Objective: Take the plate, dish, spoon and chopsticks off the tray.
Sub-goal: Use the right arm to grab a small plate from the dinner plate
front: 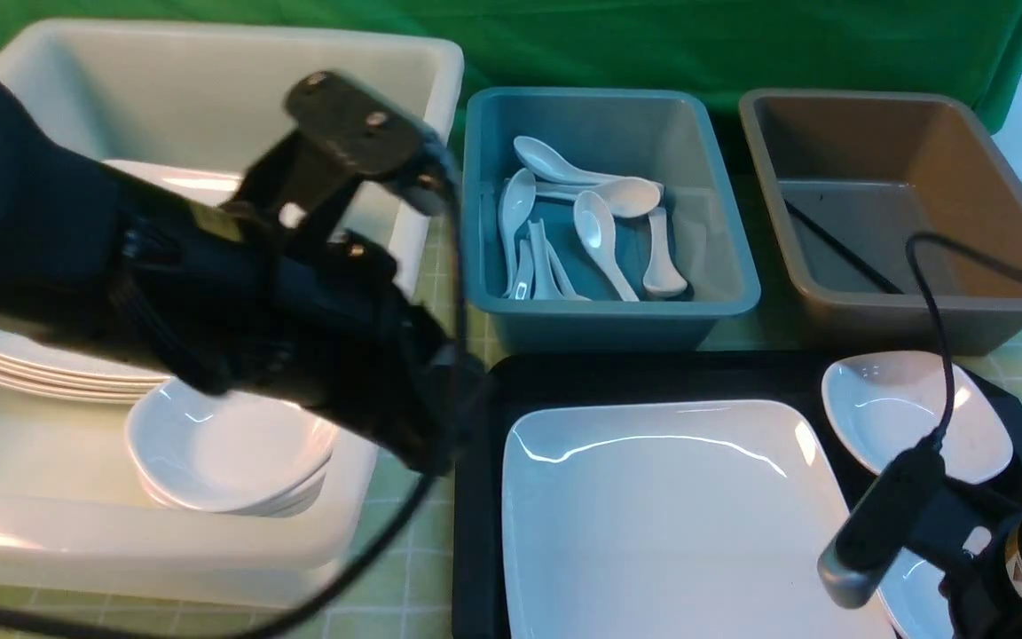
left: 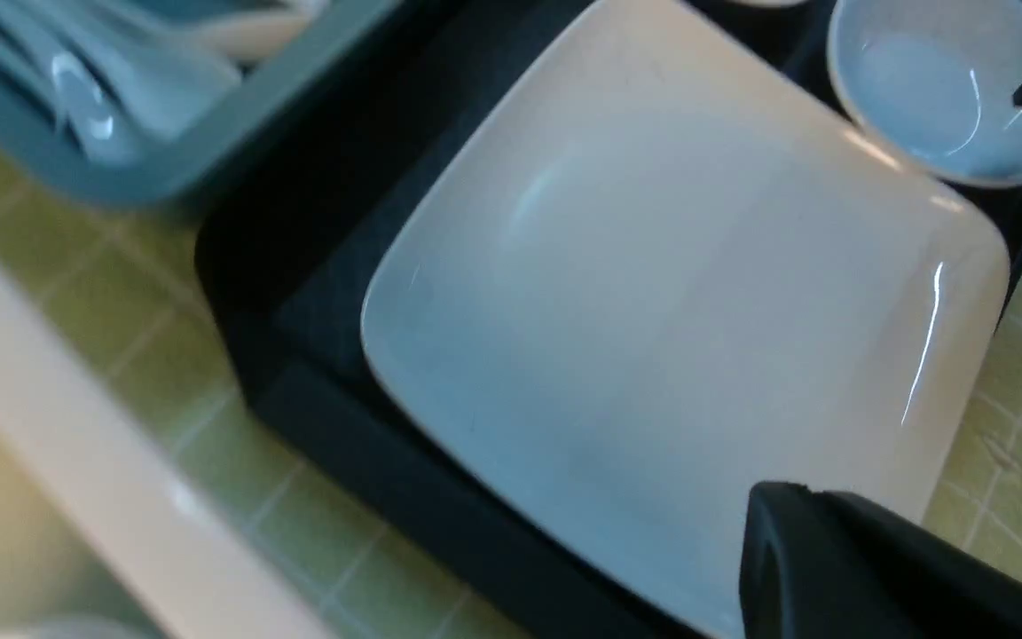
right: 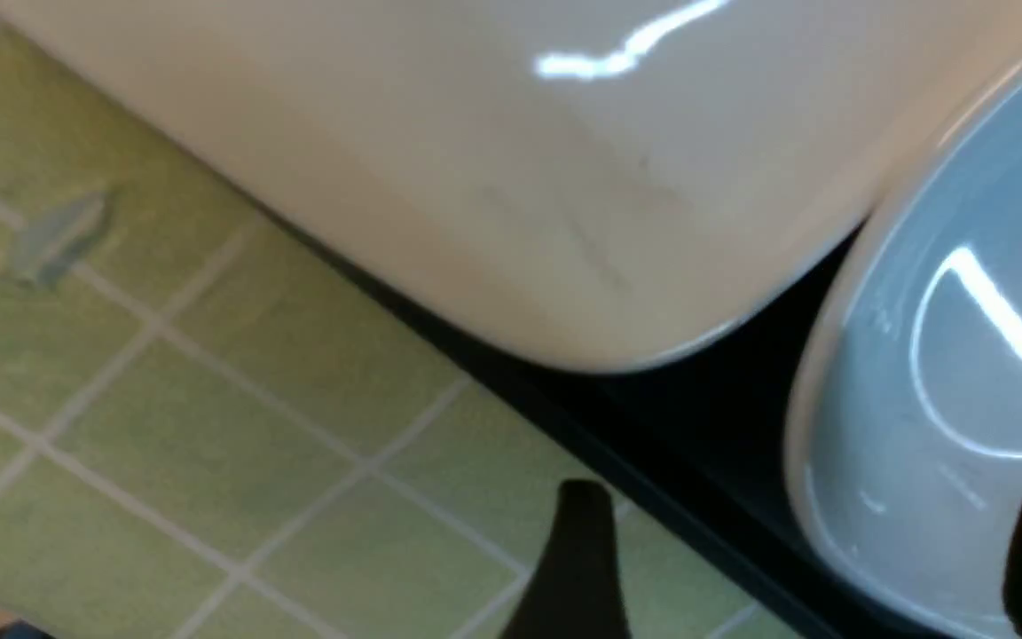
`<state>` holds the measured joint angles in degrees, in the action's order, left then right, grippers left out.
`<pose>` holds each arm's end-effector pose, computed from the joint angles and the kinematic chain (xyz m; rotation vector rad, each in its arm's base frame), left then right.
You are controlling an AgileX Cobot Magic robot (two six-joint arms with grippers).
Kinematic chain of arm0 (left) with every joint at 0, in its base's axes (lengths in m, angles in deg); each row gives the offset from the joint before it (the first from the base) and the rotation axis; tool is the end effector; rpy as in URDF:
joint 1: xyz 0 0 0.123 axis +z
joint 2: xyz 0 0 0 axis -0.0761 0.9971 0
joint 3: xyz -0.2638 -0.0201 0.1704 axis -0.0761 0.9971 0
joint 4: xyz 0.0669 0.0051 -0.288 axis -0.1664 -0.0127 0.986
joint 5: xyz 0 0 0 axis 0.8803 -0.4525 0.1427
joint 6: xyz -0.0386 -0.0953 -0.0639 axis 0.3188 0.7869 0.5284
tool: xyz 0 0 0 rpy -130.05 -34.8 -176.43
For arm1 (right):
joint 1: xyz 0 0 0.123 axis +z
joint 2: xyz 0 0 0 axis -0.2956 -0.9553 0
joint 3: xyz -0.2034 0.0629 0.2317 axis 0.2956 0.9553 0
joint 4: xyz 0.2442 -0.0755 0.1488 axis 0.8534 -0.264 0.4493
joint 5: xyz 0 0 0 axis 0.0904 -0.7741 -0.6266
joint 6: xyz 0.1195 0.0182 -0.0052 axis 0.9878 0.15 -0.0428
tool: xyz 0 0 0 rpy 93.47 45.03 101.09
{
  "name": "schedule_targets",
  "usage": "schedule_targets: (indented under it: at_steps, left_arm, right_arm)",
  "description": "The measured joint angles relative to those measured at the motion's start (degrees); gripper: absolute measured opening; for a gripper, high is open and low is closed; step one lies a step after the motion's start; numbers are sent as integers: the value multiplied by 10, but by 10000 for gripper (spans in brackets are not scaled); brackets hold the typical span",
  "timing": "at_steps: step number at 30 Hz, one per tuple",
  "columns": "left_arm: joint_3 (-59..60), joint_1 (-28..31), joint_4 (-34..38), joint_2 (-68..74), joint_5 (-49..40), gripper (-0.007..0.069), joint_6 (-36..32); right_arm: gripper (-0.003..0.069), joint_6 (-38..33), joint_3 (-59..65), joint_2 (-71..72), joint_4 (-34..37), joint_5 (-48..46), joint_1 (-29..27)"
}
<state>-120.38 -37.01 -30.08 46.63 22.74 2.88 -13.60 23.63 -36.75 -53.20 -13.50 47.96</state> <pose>0.2506 -0.2050 0.3376 1.0424 2.0924 -0.5412 0.2081 0.1073 0.1676 -1.1224 2.8216 -0.1585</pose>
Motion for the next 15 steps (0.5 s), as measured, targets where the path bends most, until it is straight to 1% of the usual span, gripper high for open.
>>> schedule_targets:
  at_steps: [1,3,6,10,12,15]
  left_arm:
    - [0,-31,1,3,26,-3,2]
    - [-4,-73,1,15,49,-3,3]
    - [-21,-119,-6,45,56,-3,18]
    - [-46,-141,-43,87,53,-3,61]
    - [-65,-142,-69,109,40,-3,86]
    - [-74,-142,-90,122,32,-3,100]
  right_arm:
    - [575,5,7,-2,-7,11,0]
    - [575,13,11,-4,-19,33,0]
    - [575,34,11,-11,-45,55,0]
    - [575,57,11,-27,-75,59,0]
    - [575,63,11,-38,-75,60,0]
    - [575,64,11,-47,-74,61,0]
